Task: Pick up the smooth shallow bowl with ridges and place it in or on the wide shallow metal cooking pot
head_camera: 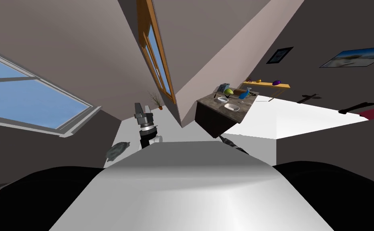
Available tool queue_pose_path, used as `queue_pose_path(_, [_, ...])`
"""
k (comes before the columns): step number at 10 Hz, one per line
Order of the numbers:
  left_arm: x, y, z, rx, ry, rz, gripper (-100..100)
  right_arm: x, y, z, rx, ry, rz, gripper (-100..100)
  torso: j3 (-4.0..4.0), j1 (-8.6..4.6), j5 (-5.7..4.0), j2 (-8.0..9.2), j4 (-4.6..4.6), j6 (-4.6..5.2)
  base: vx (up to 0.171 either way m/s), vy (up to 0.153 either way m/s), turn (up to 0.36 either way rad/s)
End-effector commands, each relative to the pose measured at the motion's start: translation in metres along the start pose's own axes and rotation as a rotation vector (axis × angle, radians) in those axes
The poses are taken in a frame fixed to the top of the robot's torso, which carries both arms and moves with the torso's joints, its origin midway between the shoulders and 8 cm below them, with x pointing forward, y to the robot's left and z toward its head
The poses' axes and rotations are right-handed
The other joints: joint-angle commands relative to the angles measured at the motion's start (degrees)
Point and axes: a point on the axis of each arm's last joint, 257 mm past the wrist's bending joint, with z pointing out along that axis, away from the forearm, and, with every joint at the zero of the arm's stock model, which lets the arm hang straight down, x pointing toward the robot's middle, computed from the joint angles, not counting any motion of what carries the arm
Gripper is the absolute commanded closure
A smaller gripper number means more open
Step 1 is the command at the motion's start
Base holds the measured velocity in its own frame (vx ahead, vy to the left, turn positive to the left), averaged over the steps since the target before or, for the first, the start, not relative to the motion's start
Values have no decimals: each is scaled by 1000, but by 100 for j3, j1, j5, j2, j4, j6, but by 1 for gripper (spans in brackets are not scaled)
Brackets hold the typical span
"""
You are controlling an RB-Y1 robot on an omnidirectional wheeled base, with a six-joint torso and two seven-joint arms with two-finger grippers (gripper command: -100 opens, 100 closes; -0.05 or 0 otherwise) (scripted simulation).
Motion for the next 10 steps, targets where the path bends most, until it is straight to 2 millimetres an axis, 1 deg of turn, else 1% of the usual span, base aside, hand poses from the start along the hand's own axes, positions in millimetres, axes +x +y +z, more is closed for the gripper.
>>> queue_pose_path(1, [0, 0, 0, 0, 0, 0, 0, 3, -12, -4, 18, 7, -2, -100, 0, 0, 0, 0, 0, 0, 3, 6, -21])
queue_pose_path(2, [0, 0, 0, 0, 0, 0, 0, 10, -41, -14, 68, 49, -67, -100, -2, -6, -1, -4, 0, -2, 2, 38, 267])
queue_pose_path(3, [0, 0, 0, 0, 0, 0, 0, 18, -72, -27, 127, 91, -122, -100, -4, 1, -1, -7, -1, -8, -3, 85, 449])
queue_pose_path(4, [0, 0, 0, 0, 0, 0, 0, 19, -89, -33, 158, 104, -133, -100, -3, 18, 3, -6, -1, -7, 5, 70, 92])
queue_pose_path(5, [0, 0, 0, 0, 0, 0, 0, 19, -93, -34, 165, 107, -136, -100, -3, 15, 6, -5, -1, 1, 5, 30, -73])
queue_pose_path(6, [0, 0, 0, 0, 0, 0, 0, 17, -115, -46, 201, 144, -205, -100, -3, 6, 1, -5, -1, 0, 12, 48, 236])
queue_pose_path(7, [0, 0, 0, 0, 0, 0, 0, 21, -132, -54, 236, 156, -207, -100, -6, 6, 1, -10, -1, -8, 20, 37, 159])
queue_pose_path(8, [0, 0, 0, 0, 0, 0, 0, 16, -153, -67, 269, 192, -277, -100, -7, 4, 1, -12, -2, -2, 42, 48, 265])
queue_pose_path(9, [0, 0, 0, 0, 0, 0, 0, 18, -170, -76, 307, 205, -280, -100, -11, 6, 1, -20, -3, -8, 44, 30, 109])
queue_pose_path(10, [0, 0, 0, 0, 0, 0, 0, 11, -203, -98, 367, 249, -351, -100, -12, 2, 1, -20, -4, 0, 54, 37, 277])
